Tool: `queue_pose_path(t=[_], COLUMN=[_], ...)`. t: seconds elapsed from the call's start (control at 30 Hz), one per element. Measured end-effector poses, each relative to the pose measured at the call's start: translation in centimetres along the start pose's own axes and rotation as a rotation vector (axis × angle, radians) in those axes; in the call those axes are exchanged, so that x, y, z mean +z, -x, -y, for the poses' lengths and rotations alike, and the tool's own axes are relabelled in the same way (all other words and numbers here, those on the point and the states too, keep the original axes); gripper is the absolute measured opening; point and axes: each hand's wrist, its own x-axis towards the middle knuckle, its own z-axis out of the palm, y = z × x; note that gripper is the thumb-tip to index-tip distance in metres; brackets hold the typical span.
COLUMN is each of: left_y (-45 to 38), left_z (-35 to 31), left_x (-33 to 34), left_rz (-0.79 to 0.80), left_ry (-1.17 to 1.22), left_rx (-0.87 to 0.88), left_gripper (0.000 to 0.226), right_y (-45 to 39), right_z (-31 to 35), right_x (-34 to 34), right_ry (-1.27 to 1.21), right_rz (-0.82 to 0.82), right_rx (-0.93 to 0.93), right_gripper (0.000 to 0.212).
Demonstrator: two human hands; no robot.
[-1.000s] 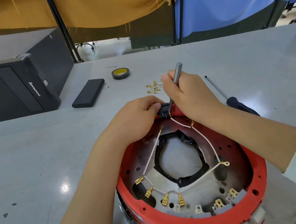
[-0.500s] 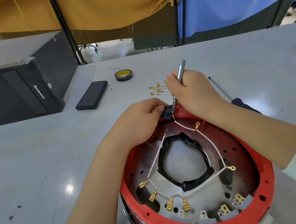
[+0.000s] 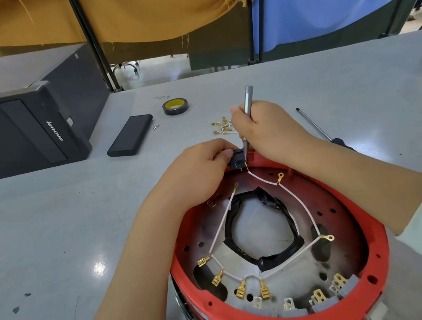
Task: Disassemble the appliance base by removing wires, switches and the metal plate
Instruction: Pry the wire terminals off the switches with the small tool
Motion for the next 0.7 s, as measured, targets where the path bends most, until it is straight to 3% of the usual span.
queue_pose_path(t=[0.23, 0.47, 0.6, 0.7], left_y=[-0.1, 0.0, 0.0, 0.2], left_z=[0.0, -0.1, -0.1, -0.1], left_x=[0.0, -0.1, -0.1, 0.0], left_rz=[0.0, 0.012, 0.009, 0.009], left_ry=[-0.02, -0.015, -0.012, -0.004], left_rx=[-0.002, -0.006, -0.013, -0.008], left_gripper=[0.025, 0.024, 0.024, 0.025], right_y=[-0.5, 0.8, 2.4, 2.6], right_z=[0.4, 0.3, -0.4, -0.8], right_x=[-0.1, -2.4, -2.3, -1.9], right_ry=[0.019, -0.391, -0.613, -0.504], right_rz=[0.058, 0.057, -0.091, -0.172], right_rx=[0.102, 0.172, 0.239, 0.244], right_gripper=[0.039, 0.028, 0.032, 0.038])
